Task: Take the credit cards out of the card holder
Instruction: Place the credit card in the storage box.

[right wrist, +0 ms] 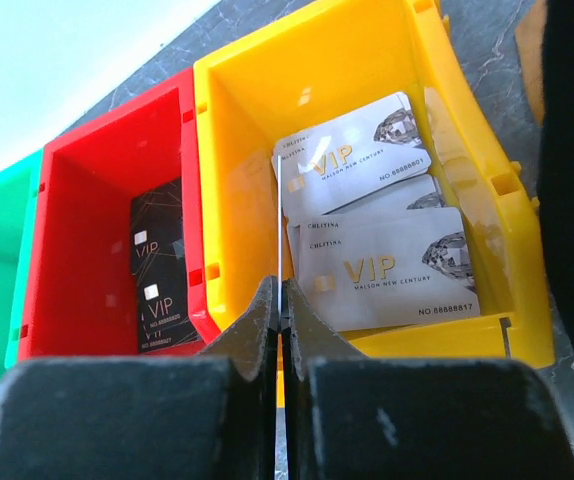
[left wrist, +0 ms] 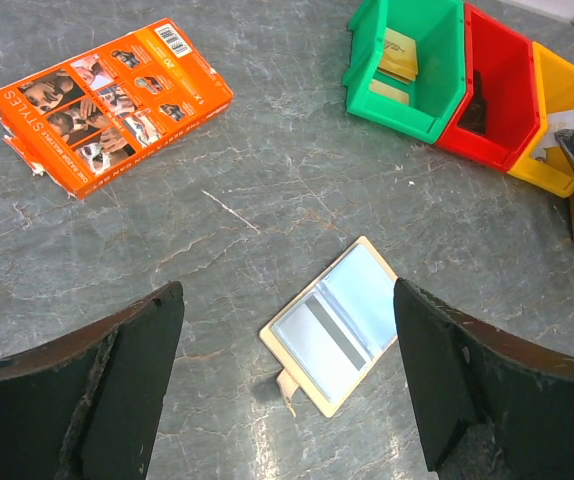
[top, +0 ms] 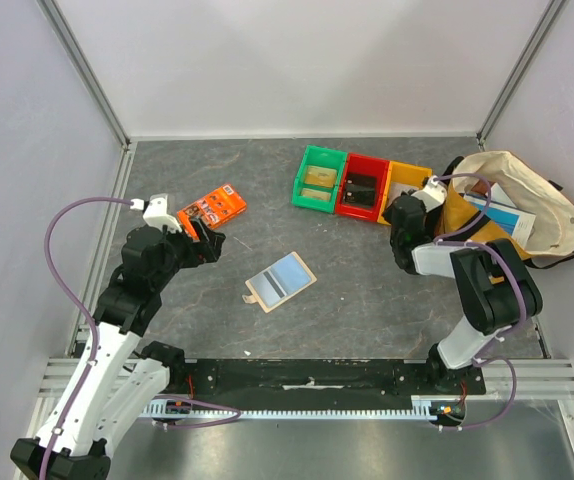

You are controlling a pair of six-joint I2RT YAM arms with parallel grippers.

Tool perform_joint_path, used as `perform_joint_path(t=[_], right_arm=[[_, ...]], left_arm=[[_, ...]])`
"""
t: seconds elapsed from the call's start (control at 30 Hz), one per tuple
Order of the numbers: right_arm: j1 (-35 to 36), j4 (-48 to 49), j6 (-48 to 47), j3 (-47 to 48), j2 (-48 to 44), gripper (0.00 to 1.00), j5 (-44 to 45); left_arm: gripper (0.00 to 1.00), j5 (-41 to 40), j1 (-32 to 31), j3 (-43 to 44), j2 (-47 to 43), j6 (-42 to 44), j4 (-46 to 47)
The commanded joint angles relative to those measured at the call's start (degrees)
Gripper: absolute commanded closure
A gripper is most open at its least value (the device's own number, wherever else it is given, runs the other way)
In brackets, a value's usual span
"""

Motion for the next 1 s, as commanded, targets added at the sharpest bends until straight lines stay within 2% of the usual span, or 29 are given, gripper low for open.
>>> perform_joint_path(t=[0.0, 0.23, 0.33, 0.43, 0.53, 0.83, 0.97], right_arm=[[-1.42, 0.16, 3.07, 2.91, 2.94, 1.00, -2.65], [-2.74, -3.54, 3.34, 4.49, 6.20, 0.93, -3.90], [-3.01, -6.86, 3.08, 5.19, 5.59, 0.74, -2.67], [-3.09, -10.03, 1.50, 6.07, 3.75, 0.63, -1.70], [-2.92, -13.90, -0.78, 7.56, 1.20, 0.47, -1.43], [-0.29, -23.39, -6.24, 9.06, -8.29, 0.12, 1.64], [3.31, -25.42, -9.66, 8.97, -13.39, 0.02, -1.33]], left_arm=[[0.09, 0.12, -0.16, -0.32, 0.05, 2.02, 1.35], [0.10, 0.12, 0.01, -0.49, 0.14, 2.02, 1.61], [0.11, 0.12, -0.08, -0.76, 0.32, 2.02, 1.79], [0.11, 0.12, -0.08, -0.84, 0.58, 2.02, 1.96], [0.11, 1.96, 0.01, -0.93, 0.76, 2.10, 2.23], [0.12, 3.90, 0.63, -1.28, 2.42, 2.02, 2.49], [0.12, 4.95, 0.71, -1.37, 3.74, 2.01, 2.23]])
